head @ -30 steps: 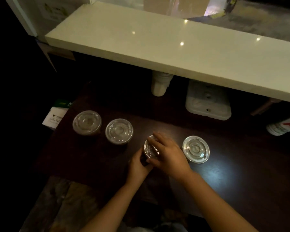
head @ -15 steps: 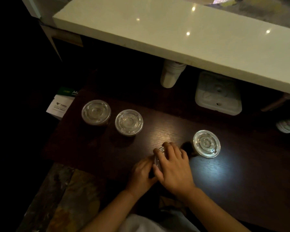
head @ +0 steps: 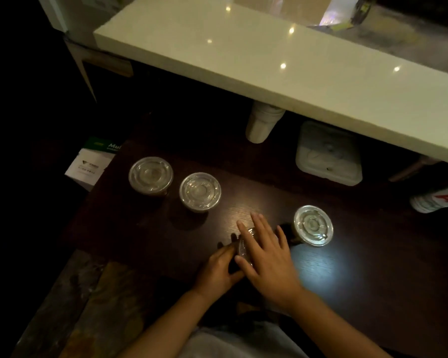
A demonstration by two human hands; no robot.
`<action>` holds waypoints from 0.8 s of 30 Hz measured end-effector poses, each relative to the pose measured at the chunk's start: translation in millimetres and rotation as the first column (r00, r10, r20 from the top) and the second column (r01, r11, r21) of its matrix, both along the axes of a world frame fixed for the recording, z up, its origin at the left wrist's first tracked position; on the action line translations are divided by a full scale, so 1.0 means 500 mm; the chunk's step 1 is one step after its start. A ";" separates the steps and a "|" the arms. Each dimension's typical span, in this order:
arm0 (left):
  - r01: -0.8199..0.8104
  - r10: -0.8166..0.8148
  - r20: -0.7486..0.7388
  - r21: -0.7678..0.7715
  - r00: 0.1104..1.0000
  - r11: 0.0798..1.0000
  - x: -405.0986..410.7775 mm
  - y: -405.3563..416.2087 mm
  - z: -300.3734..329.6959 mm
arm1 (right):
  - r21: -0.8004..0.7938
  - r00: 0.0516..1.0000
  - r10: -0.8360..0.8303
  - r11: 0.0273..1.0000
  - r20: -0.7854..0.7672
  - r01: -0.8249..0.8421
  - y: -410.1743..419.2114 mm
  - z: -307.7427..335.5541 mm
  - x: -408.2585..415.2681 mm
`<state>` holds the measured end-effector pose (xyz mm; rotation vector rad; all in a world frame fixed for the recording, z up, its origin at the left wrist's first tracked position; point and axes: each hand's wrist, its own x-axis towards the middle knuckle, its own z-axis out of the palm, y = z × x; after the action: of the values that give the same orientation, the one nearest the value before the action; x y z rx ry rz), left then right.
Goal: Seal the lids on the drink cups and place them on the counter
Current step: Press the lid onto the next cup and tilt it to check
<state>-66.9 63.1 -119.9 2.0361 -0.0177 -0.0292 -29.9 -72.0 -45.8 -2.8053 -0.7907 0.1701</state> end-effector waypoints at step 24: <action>-0.055 0.047 -0.068 -0.121 0.997 0.991 0.021 -0.034 0.033 | 0.218 0.989 -0.125 0.966 -0.084 0.141 -0.058 0.058 0.009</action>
<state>-56.6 46.3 -103.3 1.9112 0.0725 -0.0609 -25.3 -100.8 -16.7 -2.6124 -0.5648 0.1452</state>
